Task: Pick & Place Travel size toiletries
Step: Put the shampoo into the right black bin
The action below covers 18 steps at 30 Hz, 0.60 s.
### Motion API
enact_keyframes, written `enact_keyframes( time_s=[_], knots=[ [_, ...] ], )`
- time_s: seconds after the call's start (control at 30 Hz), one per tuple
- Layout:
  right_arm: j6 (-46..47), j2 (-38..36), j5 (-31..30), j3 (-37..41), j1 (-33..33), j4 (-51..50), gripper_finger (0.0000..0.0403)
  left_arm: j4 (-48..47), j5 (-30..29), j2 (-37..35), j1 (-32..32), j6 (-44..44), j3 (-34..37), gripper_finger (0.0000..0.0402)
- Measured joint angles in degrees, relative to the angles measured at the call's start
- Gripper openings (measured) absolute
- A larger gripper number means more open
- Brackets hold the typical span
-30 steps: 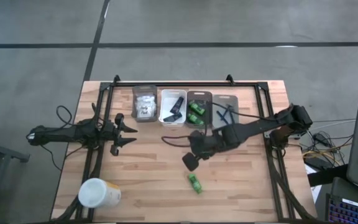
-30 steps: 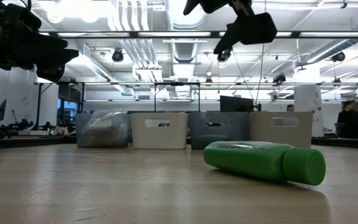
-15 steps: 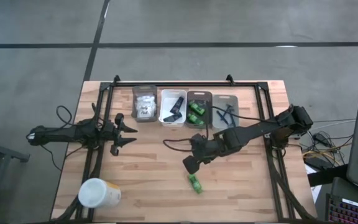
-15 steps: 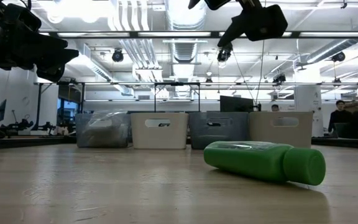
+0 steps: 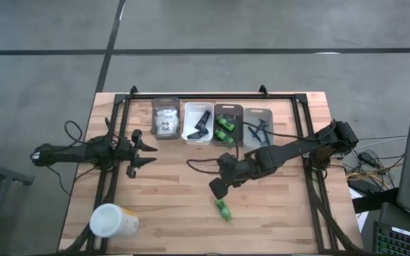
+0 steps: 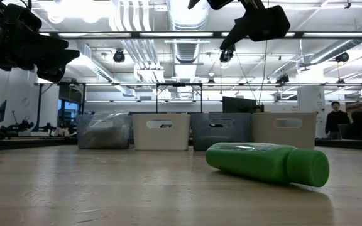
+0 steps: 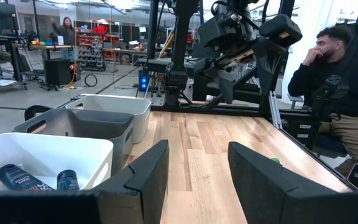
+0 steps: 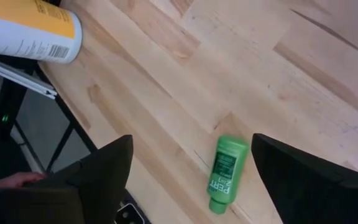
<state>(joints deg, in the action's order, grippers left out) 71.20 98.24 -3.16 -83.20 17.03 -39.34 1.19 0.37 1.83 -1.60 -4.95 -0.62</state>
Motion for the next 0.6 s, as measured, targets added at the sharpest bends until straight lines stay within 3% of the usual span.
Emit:
enact_keyframes(
  time_s=[0.33,0.6],
  knots=[
    [-1.3,0.1,0.0,0.4,0.2,0.8,0.0354,0.0,0.0,0.0,0.0,0.0,0.0,0.0172],
    [0.7,0.1,0.0,3.2,1.3,1.5,0.0338,0.0,0.0,0.0,0.0,0.0,0.0,0.0172]
  ],
)
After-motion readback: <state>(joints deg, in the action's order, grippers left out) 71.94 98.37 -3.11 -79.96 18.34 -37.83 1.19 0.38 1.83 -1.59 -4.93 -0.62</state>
